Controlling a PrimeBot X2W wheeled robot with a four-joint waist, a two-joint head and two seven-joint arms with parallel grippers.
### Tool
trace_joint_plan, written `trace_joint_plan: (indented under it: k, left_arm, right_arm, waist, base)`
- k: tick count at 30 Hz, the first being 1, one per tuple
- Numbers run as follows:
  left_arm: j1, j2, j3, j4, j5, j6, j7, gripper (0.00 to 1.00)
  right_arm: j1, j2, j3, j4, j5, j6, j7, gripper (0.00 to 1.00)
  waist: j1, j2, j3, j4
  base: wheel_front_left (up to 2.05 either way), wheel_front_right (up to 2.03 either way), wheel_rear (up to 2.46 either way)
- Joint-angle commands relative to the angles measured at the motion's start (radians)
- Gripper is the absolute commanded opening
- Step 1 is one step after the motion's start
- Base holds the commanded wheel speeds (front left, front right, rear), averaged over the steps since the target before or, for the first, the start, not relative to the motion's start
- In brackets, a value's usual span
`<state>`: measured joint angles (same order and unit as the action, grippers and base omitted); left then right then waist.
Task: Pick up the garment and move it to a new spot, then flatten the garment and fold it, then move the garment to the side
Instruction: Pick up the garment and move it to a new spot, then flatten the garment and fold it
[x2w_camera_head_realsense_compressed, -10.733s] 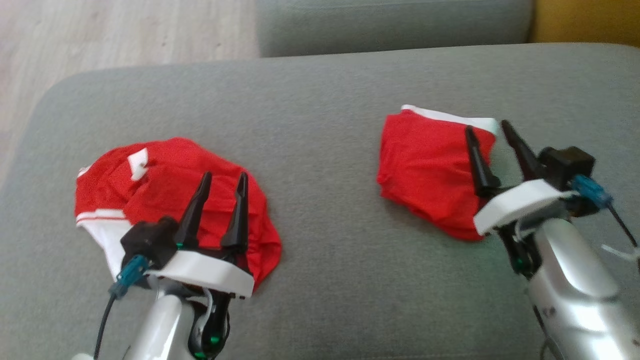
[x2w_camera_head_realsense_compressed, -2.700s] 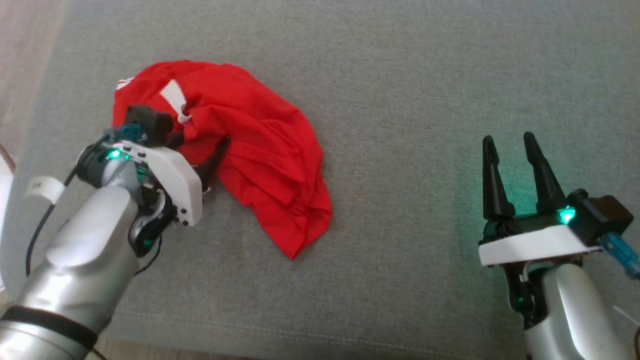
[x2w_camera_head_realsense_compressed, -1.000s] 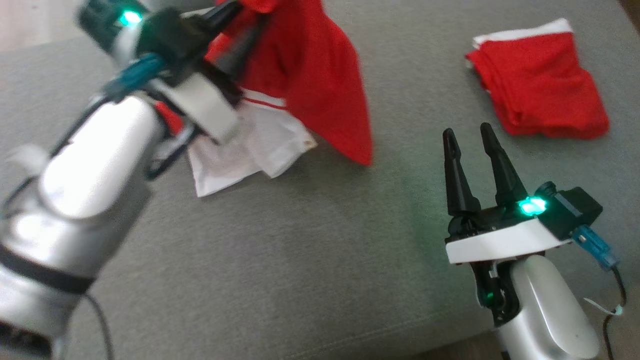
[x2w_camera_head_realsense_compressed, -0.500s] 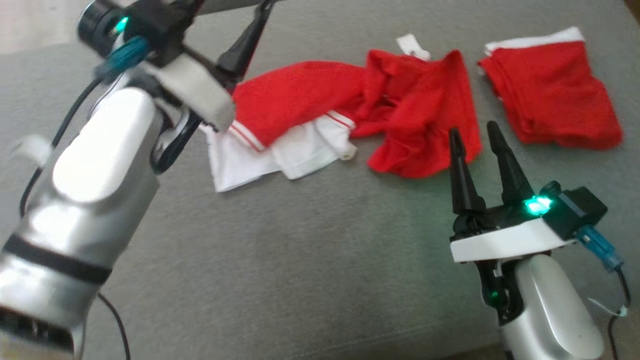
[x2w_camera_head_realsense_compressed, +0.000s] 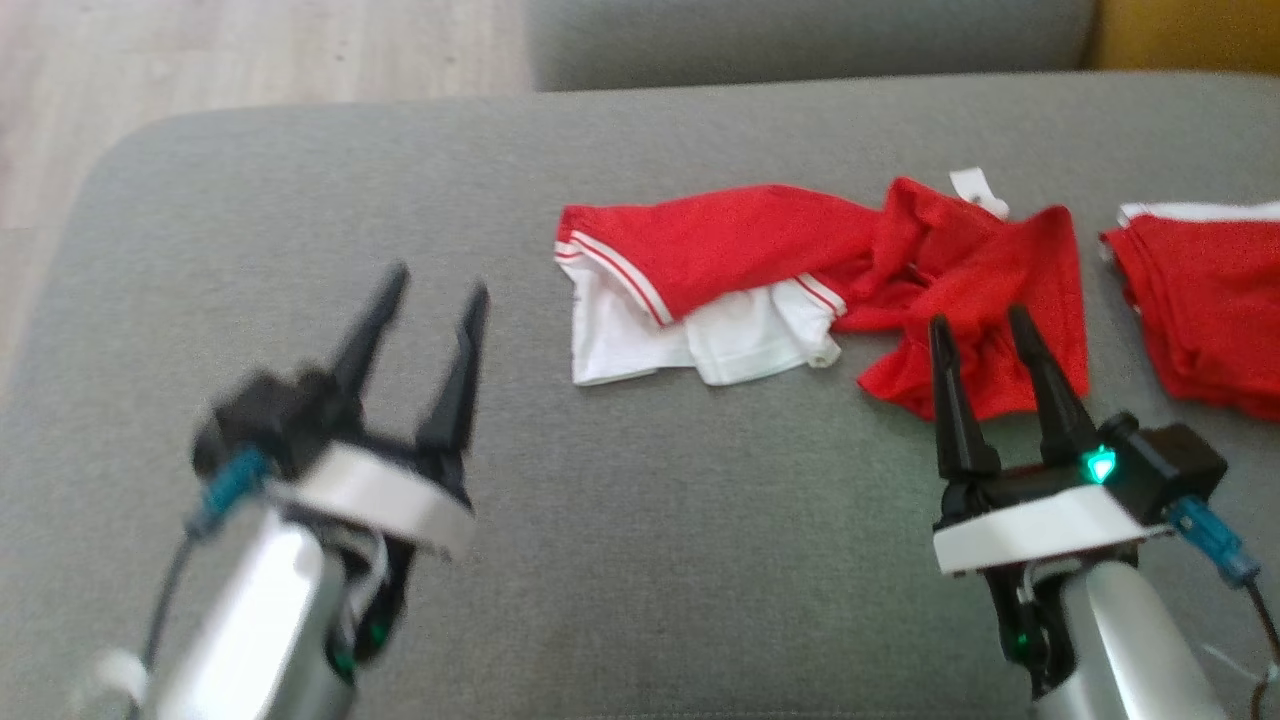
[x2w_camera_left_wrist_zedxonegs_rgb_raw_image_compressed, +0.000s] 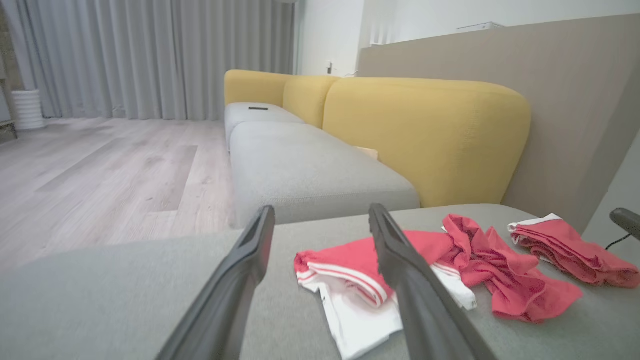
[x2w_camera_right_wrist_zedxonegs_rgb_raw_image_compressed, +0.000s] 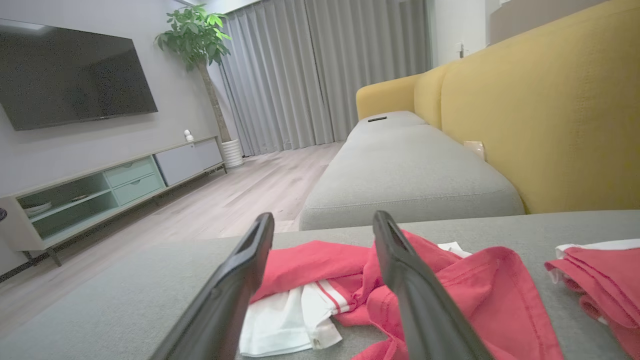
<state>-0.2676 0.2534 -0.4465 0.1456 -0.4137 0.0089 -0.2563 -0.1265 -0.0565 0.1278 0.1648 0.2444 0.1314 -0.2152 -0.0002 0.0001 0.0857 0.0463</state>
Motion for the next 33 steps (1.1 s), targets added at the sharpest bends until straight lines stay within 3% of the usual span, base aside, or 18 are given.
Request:
trace_joint_plan:
  k: [1,7,12,18,25,33]
  left_arm:
    - [-0.029,0.005,0.054,-0.041,0.016,0.004,-0.005,1.00]
    - [0.113,-0.116,0.163,-0.096,0.084,-0.005,-0.005,1.00]
    - [0.164,-0.162,0.220,-0.107,0.144,-0.049,-0.005,1.00]
    - [0.167,-0.187,0.252,-0.097,0.179,-0.090,-0.005,1.00]
    - [0.155,-0.198,0.234,-0.045,0.194,-0.113,-0.005,1.00]
    - [0.129,-0.203,0.174,-0.011,0.172,-0.126,-0.005,1.00]
  right_arm:
    - [-0.009,-0.009,0.021,-0.038,-0.006,-0.001,0.002,1.00]
    - [0.017,-0.004,0.036,-0.045,0.000,-0.001,0.003,1.00]
    - [0.028,0.000,0.041,-0.039,0.007,-0.001,-0.001,1.00]
    - [0.016,-0.001,0.064,-0.029,-0.001,-0.001,0.016,1.00]
    - [-0.044,-0.047,0.172,0.047,-0.011,-0.001,0.097,1.00]
    - [-0.155,-0.109,0.278,0.213,0.012,-0.001,0.159,1.00]
  waist:
    - [0.0002,-0.0001,-0.018,0.020]
    - [0.0002,-0.0001,-0.022,0.017]
    - [0.0002,-0.0001,-0.025,0.012]
    - [0.0002,-0.0001,-0.014,0.020]
    - [0.0002,-0.0001,0.024,0.059]
    - [0.0002,-0.0001,0.069,0.140]
  base:
    - [0.00,0.00,0.00]
    - [0.00,0.00,0.00]
    - [0.00,0.00,0.00]
    - [0.00,0.00,0.00]
    - [0.00,0.00,0.00]
    - [0.00,0.00,0.00]
